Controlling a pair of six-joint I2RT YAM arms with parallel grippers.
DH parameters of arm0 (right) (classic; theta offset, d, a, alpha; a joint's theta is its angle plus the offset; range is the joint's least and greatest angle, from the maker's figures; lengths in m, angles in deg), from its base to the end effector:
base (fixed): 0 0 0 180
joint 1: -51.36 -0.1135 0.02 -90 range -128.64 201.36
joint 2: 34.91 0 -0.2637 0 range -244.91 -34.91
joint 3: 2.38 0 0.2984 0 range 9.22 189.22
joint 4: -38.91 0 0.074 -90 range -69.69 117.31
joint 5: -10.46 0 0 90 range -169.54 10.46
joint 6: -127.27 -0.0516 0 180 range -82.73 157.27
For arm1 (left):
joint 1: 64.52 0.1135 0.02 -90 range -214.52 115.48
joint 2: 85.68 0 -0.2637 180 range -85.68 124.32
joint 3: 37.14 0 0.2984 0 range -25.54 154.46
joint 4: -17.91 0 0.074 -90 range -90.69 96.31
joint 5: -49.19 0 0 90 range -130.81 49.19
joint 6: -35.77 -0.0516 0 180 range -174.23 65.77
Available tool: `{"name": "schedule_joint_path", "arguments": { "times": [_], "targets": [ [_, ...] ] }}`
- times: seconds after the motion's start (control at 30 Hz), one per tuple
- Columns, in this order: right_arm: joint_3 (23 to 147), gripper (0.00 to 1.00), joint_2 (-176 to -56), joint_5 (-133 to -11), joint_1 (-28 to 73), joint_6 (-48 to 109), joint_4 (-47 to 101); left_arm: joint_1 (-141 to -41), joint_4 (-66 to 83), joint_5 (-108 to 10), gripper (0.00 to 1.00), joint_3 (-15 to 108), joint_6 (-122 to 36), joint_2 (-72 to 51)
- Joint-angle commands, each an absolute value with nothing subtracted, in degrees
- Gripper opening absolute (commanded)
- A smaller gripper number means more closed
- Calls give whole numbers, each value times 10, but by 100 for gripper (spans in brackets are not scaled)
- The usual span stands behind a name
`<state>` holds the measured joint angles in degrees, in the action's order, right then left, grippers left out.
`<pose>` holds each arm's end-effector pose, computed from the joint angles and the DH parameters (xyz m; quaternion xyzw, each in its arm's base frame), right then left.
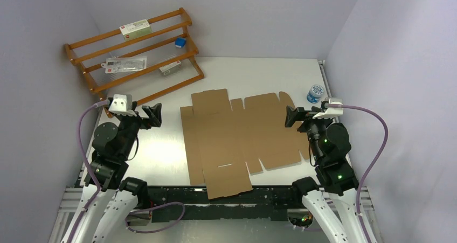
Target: Fold the paper box
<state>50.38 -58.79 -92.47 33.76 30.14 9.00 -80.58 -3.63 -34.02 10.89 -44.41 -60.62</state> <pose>0.1602 0.0387 0.3621 0.0139 0.7131 0.0706 0.6973 0.1757 -0.0442 0.3448 -0.0044 0.6983 -0.1197 0.7057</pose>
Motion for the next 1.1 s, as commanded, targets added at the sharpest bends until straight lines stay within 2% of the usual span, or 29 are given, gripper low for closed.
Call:
{"name": "schedule_joint_path", "arguments": {
  "times": [0.0, 0.47, 0.73, 0.83, 0.9, 1.07],
  "targets": [
    [514, 100, -585, -916, 340, 308, 95, -799, -19, -361, 97, 109, -452, -604],
    [517, 100, -601, -897, 340, 295, 98, -798, -27, -399, 97, 120, -442, -562],
    [503, 100, -676, -826, 340, 233, 113, -799, -75, -466, 95, 154, -368, -449],
    [490, 100, -718, -791, 340, 221, 129, -801, -61, -522, 94, 138, -328, -412],
    [484, 100, -750, -769, 340, 217, 136, -808, -43, -543, 96, 118, -299, -392],
    [463, 100, -817, -758, 338, 211, 164, -848, -29, -519, 95, 84, -257, -350]
  ]
}}
